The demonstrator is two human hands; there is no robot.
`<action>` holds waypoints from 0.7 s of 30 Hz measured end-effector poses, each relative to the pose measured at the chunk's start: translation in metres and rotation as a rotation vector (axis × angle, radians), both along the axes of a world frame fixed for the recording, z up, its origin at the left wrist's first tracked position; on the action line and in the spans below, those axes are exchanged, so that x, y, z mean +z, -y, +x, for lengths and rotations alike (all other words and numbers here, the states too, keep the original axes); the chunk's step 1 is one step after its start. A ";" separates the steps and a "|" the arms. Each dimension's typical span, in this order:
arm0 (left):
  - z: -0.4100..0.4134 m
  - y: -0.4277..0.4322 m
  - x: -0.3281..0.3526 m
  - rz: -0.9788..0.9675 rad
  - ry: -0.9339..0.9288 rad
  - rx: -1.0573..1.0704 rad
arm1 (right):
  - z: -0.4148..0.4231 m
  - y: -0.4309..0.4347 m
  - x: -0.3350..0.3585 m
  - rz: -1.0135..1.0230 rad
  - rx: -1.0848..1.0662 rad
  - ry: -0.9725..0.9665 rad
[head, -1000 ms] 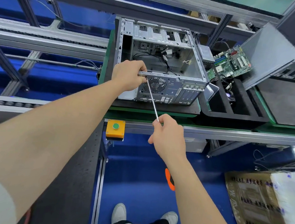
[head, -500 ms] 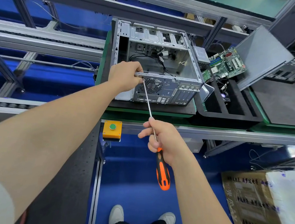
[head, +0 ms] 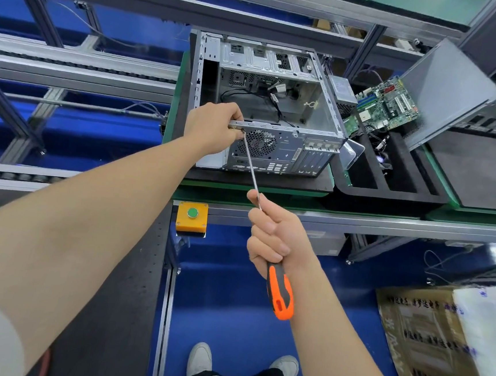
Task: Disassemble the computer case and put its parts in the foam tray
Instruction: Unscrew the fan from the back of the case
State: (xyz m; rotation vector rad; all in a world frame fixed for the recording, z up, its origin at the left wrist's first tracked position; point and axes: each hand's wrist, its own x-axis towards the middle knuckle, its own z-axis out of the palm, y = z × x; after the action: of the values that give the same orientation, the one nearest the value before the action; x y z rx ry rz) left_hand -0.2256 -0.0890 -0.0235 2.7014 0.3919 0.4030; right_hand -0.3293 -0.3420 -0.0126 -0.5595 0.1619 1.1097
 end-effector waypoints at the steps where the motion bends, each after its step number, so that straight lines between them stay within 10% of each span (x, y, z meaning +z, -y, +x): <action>1: 0.000 0.000 0.000 -0.002 0.000 0.001 | 0.002 0.001 0.001 -0.139 0.002 0.145; 9: -0.001 0.000 0.001 -0.008 0.002 -0.008 | 0.000 -0.011 0.001 -0.939 0.027 0.905; 21: -0.012 0.004 0.003 -0.044 -0.009 -0.055 | 0.008 -0.009 -0.013 -1.203 0.035 1.051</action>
State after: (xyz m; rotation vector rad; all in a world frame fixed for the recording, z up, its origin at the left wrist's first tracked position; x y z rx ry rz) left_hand -0.2378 -0.0934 -0.0210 2.6650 0.3240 0.3626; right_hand -0.3209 -0.3335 -0.0256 -2.1390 -0.1312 0.5203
